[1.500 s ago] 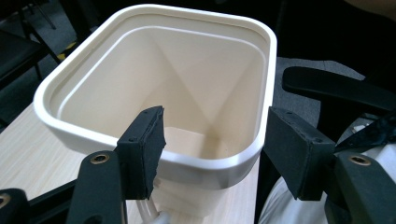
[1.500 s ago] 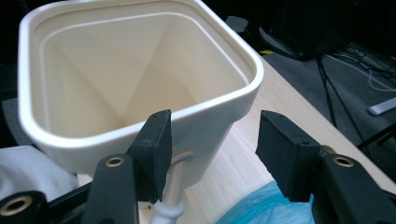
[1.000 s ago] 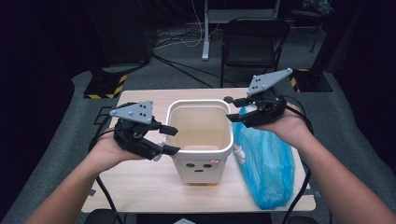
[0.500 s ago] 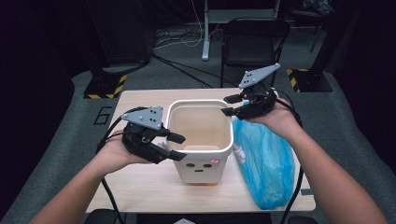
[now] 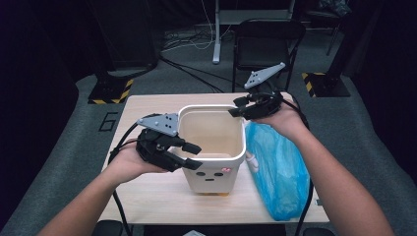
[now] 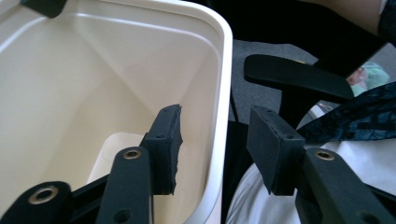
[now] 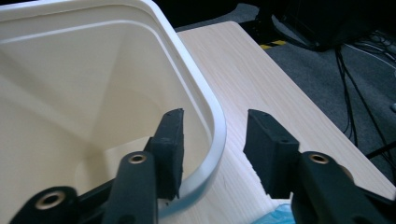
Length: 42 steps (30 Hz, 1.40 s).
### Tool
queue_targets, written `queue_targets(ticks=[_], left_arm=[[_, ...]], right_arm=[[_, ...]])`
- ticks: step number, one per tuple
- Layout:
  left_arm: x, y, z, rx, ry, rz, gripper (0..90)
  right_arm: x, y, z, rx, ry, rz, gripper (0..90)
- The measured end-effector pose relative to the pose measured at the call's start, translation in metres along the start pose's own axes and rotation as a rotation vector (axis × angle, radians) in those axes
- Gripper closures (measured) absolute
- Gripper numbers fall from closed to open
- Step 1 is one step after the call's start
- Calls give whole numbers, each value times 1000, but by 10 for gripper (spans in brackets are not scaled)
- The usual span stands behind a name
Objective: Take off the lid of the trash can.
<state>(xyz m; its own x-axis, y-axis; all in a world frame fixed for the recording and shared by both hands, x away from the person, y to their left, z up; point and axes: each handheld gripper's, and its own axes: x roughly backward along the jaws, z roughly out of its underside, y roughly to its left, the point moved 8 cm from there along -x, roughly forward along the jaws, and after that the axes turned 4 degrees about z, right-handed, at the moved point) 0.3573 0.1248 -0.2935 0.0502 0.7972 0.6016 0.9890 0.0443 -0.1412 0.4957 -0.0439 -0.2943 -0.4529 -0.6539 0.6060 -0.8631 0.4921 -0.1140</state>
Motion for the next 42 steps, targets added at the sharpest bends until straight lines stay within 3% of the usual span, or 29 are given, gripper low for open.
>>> queue_targets(ticks=[5,12,24,32,42], left_arm=[[-4,0,0,-35,16,-14,577],[-12,-1,3,-68,40,-22,644],[-14,0,7,-87,73,3,801],[-12,-1,5,-103,79,15,809],[-7,-2,-3,-135,96,11,811]], right_arm=[[-8,1,-1,1,12,-16,619],[-18,0,1,-52,32,-34,680],[-19,3,-1,-32,46,-42,762],[-16,4,-3,-36,59,-40,769],[-7,3,-11,-33,34,-32,765]])
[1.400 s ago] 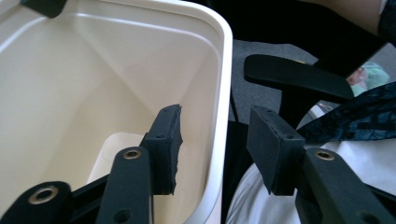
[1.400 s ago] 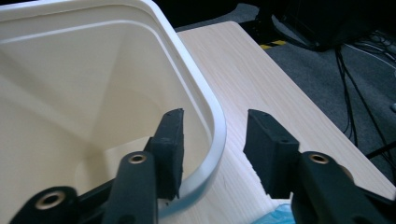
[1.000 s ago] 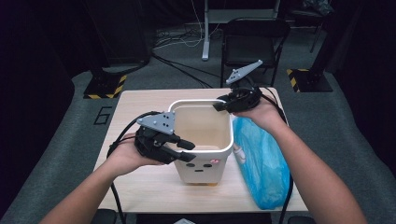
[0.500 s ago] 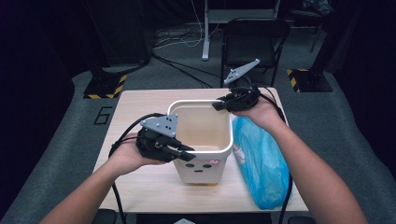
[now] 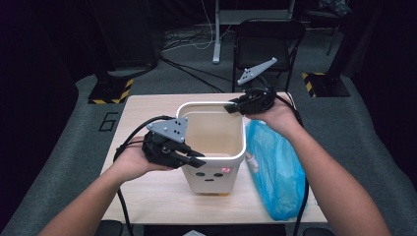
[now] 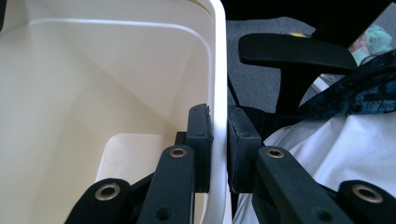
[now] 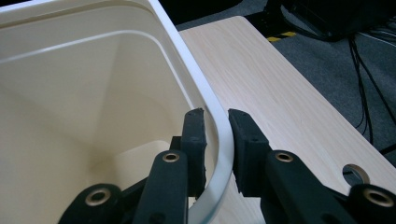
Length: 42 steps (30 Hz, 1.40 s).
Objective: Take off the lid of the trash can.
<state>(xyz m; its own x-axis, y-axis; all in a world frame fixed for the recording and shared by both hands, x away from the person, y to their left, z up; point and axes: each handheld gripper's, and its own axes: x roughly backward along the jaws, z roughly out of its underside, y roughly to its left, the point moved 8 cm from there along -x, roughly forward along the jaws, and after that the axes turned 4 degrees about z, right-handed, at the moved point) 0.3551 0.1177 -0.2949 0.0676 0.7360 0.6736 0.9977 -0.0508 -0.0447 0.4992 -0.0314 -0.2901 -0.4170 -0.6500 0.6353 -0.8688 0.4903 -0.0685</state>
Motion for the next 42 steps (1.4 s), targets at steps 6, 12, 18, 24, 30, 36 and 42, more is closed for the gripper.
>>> queue_targets(ticks=[6,12,18,24,30,36,42], left_arm=[[7,-2,-6,-26,17,-6,816],[14,-3,-12,-35,8,2,821],[22,-9,-17,-58,10,4,822],[25,-16,-14,-58,21,21,830],[25,-19,-7,-59,21,33,835],[28,-22,-2,-60,19,25,836],[30,-27,2,-69,19,4,837]], right_arm=[[6,1,-7,8,-28,1,762],[17,2,-15,-6,-60,-11,755],[25,6,-21,9,-62,-11,753],[23,13,-23,18,-40,-32,750],[17,19,-22,32,-18,-44,745],[13,24,-23,39,-13,-60,730],[9,30,-23,45,-11,-79,696]])
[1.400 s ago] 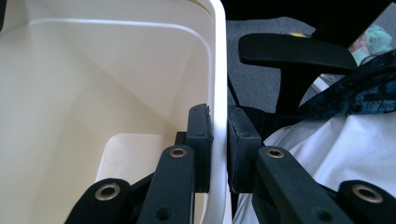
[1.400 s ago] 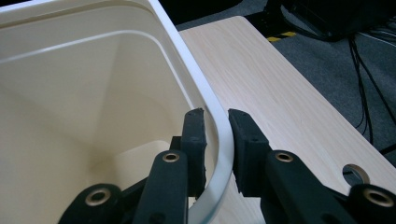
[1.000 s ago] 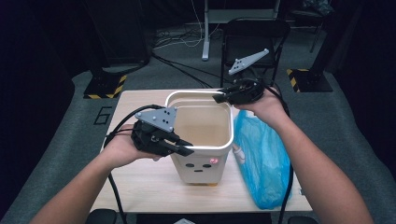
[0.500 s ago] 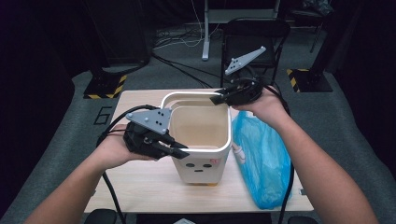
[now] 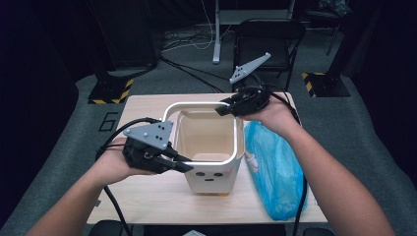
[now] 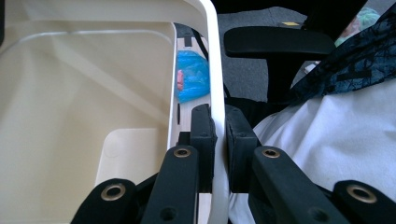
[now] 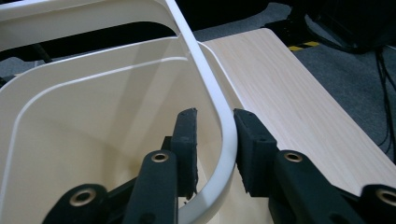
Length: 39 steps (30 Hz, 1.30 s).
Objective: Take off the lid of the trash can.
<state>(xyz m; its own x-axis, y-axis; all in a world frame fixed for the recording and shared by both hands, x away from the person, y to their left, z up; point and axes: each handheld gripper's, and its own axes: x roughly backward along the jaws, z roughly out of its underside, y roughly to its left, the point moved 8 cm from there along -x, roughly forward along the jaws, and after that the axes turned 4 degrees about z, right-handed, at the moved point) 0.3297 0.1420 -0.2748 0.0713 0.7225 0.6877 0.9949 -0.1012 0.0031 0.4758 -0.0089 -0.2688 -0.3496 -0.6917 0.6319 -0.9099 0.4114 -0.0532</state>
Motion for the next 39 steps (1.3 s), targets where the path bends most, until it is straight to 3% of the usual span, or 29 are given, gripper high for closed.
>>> queue_targets(ticks=[5,10,21,35,39], left_arm=[[3,1,4,30,-9,-10,838],[6,0,7,28,-11,-22,837],[12,0,11,32,-8,-49,837],[28,10,21,76,-24,-123,837],[36,16,27,97,-32,-154,836]], right_arm=[[-5,6,1,-5,-6,-9,596],[-1,11,-2,6,-33,12,547],[27,12,0,-10,-123,42,521],[55,11,23,-21,-129,82,511],[60,9,34,-15,-123,122,513]])
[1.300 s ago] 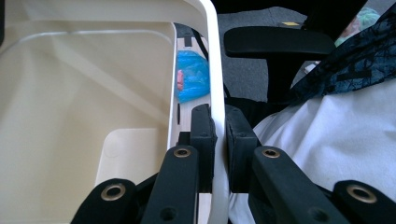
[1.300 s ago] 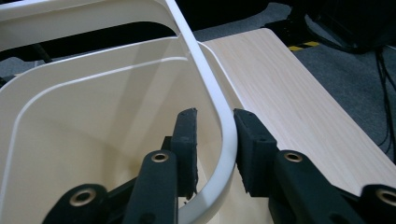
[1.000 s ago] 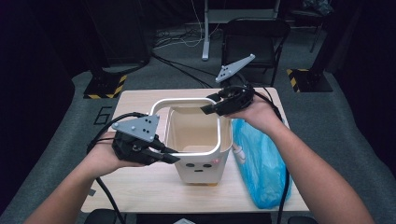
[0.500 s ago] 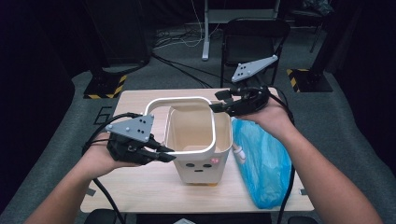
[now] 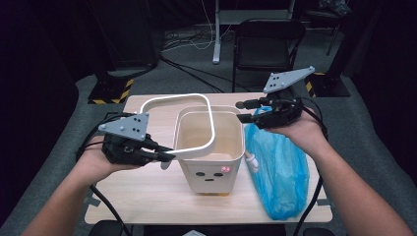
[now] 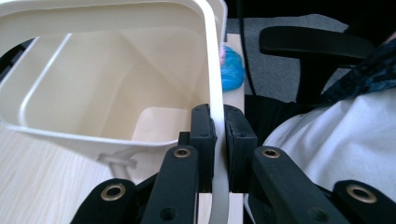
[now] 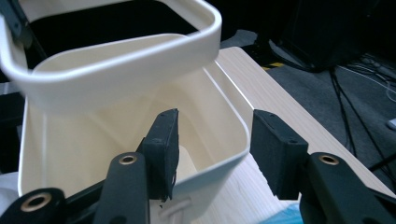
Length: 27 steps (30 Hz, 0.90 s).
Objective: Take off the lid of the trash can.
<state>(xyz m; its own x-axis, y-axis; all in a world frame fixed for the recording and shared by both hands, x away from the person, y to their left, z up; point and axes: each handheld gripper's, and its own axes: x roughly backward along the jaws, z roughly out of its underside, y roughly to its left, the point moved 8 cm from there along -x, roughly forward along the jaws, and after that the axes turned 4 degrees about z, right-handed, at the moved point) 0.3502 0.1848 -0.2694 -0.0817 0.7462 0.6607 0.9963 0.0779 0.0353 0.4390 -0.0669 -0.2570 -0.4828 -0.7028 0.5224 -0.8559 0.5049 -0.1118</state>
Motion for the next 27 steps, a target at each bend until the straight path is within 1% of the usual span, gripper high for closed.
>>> queue_targets(ticks=[8,12,16,21,24,27], left_arm=[[12,17,13,59,-15,-59,837],[17,25,20,88,-8,-90,836],[22,34,26,113,-9,-125,837],[26,44,34,142,-5,-159,836],[29,48,37,154,-9,-169,836],[32,52,40,163,-6,-192,836]], right_arm=[[11,1,17,1,9,34,512],[14,1,24,-2,13,44,512],[18,-1,30,-11,4,62,513],[21,-4,38,-24,2,71,512],[23,-6,42,-29,0,78,512],[25,-8,47,-38,-1,85,510]])
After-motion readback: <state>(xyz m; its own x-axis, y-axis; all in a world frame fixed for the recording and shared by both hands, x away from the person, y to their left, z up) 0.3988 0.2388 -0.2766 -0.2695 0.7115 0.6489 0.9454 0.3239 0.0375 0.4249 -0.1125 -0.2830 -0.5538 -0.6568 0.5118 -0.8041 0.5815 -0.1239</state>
